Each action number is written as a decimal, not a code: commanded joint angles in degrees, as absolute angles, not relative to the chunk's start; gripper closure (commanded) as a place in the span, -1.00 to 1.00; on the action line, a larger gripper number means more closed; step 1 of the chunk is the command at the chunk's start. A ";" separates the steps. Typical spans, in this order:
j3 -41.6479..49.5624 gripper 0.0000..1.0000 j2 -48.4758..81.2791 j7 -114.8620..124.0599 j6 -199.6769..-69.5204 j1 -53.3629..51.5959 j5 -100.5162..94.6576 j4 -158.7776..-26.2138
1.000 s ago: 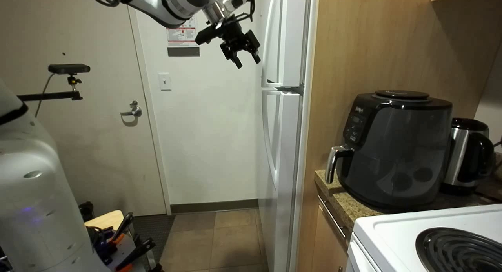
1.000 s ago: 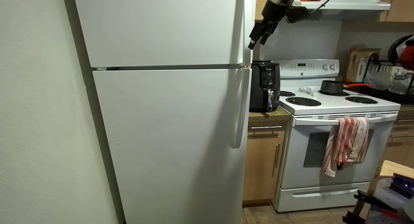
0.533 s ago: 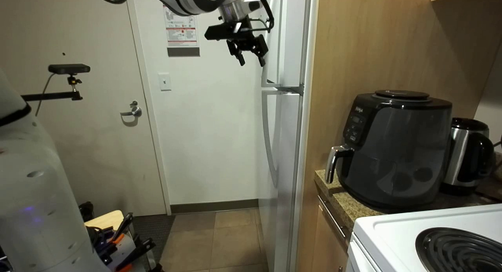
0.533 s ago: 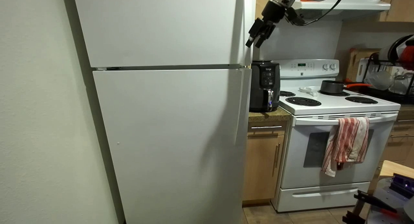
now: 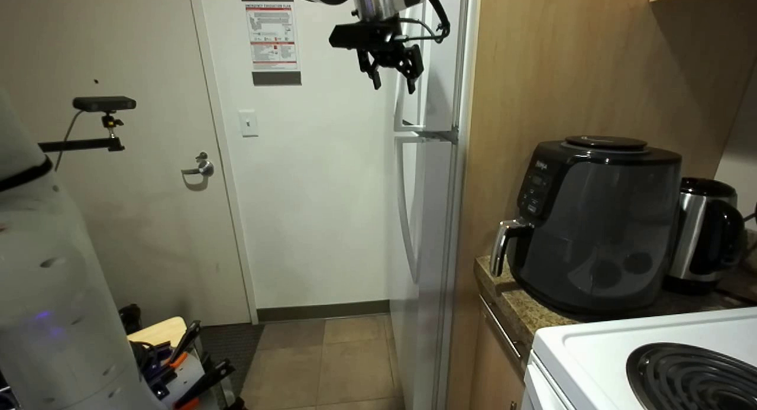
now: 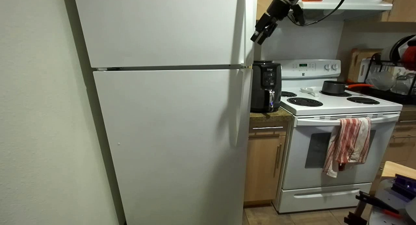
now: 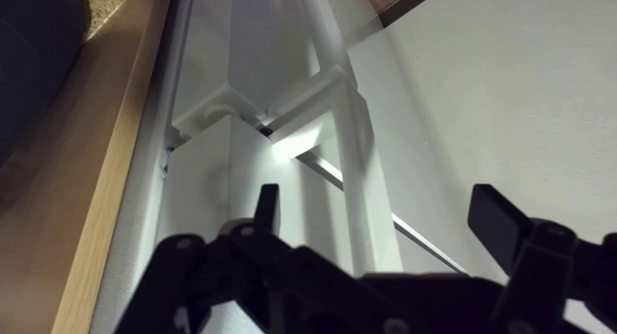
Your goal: Open the top door on the fridge
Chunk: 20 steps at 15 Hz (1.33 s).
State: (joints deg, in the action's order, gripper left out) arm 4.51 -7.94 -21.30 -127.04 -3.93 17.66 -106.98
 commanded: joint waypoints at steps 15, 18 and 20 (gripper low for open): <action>3.23 -1.00 -6.14 -41.70 -125.48 -4.10 26.57 -99.91; 3.21 -1.00 -5.66 -41.23 -125.81 -3.81 25.95 -99.82; 3.23 -1.00 -5.15 -39.96 -125.27 -3.59 25.63 -99.49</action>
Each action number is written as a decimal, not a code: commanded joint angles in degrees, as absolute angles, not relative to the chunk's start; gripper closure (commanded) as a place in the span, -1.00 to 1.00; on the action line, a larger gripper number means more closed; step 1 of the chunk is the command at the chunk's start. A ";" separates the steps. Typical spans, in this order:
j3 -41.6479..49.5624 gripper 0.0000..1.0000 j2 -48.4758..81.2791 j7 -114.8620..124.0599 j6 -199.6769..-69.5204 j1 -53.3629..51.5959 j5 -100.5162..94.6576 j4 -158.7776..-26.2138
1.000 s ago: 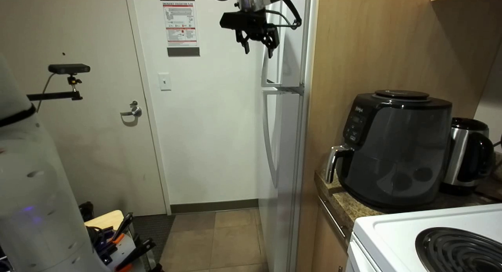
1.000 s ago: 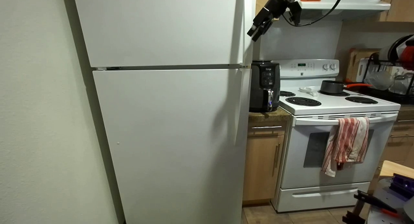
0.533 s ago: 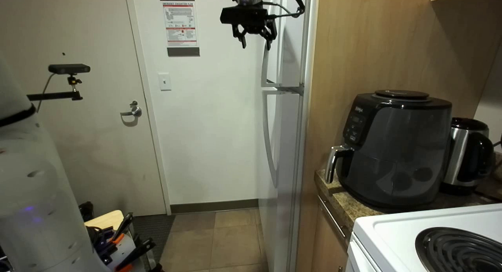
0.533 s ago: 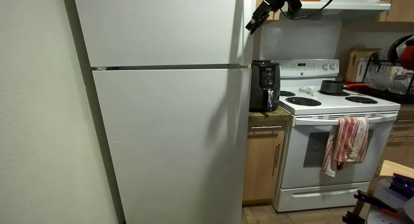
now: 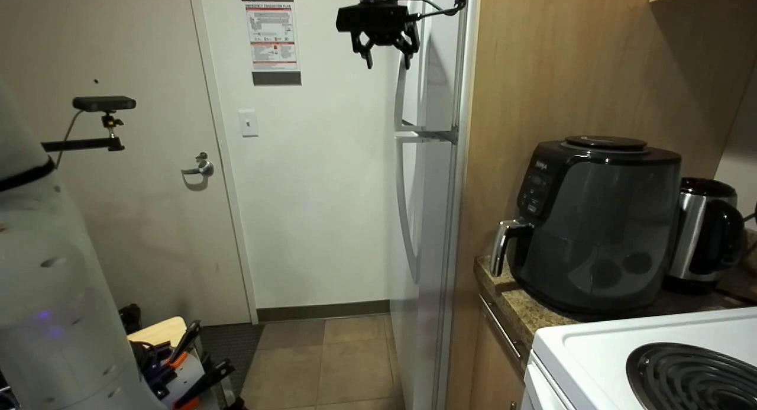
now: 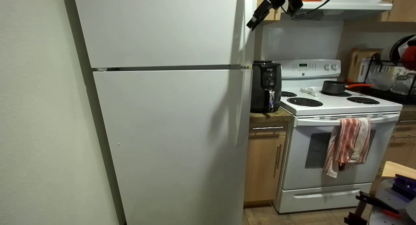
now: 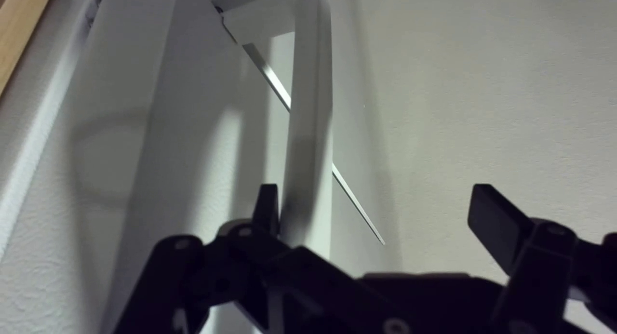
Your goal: Open the top door on the fridge
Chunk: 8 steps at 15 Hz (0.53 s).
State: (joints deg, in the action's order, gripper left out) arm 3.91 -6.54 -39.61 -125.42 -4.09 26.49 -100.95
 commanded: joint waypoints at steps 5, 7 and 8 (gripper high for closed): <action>2.67 -1.00 -3.66 -40.60 -126.65 -3.70 26.90 -100.32; 2.16 -1.00 -3.23 -40.48 -128.05 -3.74 27.19 -100.51; 1.89 -1.00 -3.03 -40.54 -128.91 -3.75 27.17 -100.52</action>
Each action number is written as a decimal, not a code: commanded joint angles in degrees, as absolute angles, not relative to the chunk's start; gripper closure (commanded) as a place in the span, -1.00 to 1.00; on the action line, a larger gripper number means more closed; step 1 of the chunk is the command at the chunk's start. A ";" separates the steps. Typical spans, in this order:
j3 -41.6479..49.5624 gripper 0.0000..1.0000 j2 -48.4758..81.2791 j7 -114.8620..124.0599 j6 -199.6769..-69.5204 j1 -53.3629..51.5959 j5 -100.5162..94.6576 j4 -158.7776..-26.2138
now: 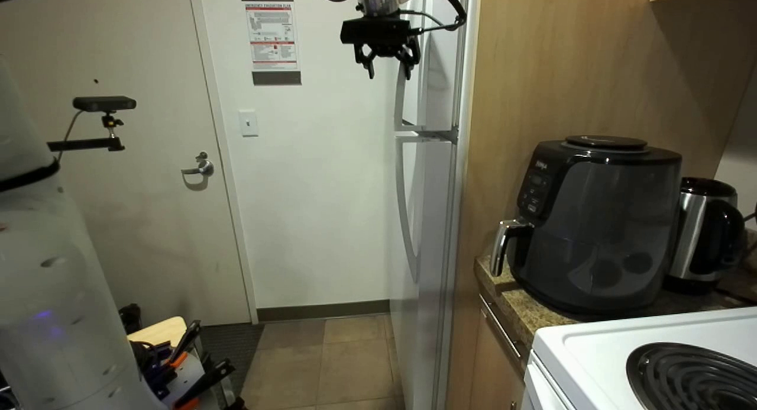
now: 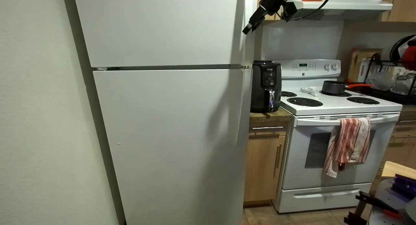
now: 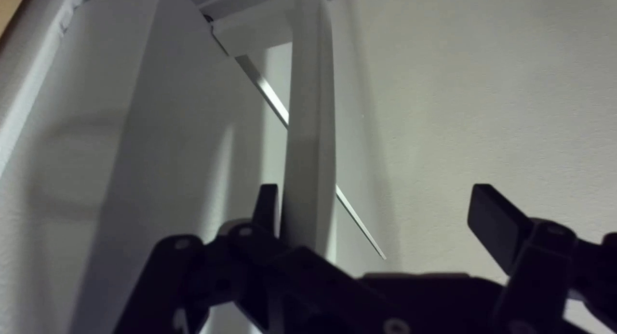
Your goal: Open the top door on the fridge
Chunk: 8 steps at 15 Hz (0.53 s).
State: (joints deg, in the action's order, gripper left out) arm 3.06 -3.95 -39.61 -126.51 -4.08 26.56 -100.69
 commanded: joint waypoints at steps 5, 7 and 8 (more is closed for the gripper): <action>1.72 -1.00 -2.82 -41.16 -129.72 -3.88 28.23 -100.41; 1.62 -1.00 -3.01 -41.43 -129.84 -4.03 29.02 -100.88; 1.49 -1.00 -3.30 -41.60 -129.69 -4.21 29.94 -101.21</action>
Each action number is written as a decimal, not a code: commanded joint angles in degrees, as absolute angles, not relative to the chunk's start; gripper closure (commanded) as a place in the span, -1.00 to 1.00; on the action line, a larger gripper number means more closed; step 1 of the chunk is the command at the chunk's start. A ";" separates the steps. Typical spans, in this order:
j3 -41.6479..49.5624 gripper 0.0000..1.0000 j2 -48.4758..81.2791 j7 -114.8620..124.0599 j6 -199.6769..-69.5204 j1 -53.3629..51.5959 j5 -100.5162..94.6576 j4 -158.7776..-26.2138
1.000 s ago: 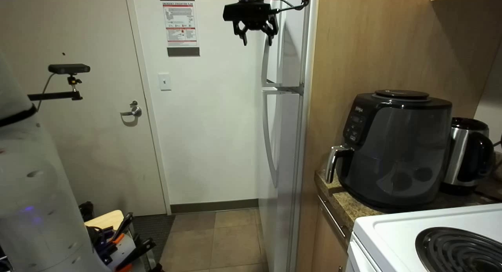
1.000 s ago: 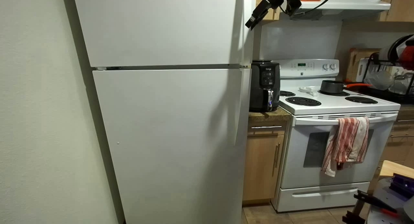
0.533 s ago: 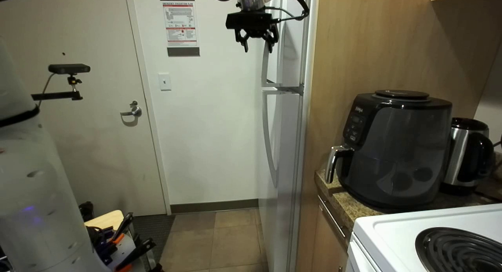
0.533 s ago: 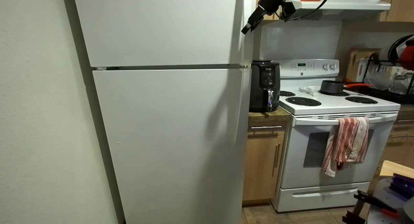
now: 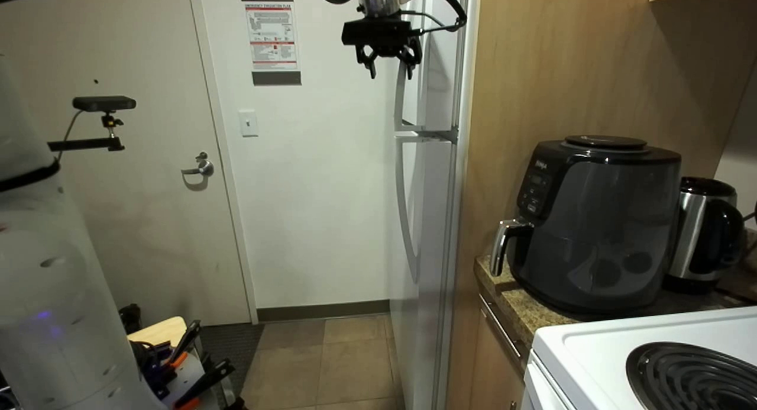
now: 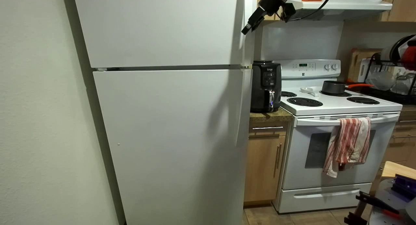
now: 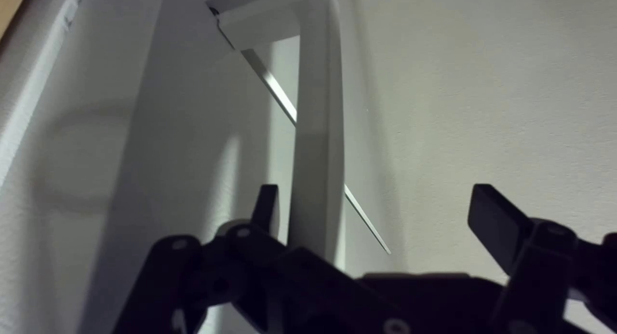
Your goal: Open the top door on the fridge
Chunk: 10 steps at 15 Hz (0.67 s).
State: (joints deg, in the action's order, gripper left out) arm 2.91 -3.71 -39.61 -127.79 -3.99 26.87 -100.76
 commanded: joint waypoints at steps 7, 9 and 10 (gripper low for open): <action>-0.38 -1.00 -4.71 -41.70 -128.56 -5.98 34.24 -102.87; -1.05 -1.00 -5.36 -41.50 -128.61 -6.52 34.28 -103.49; -1.33 -1.00 -5.70 -41.50 -128.71 -6.76 34.31 -103.81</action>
State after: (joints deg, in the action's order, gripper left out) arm 2.33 -3.81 -39.69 -128.45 -3.94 29.74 -101.35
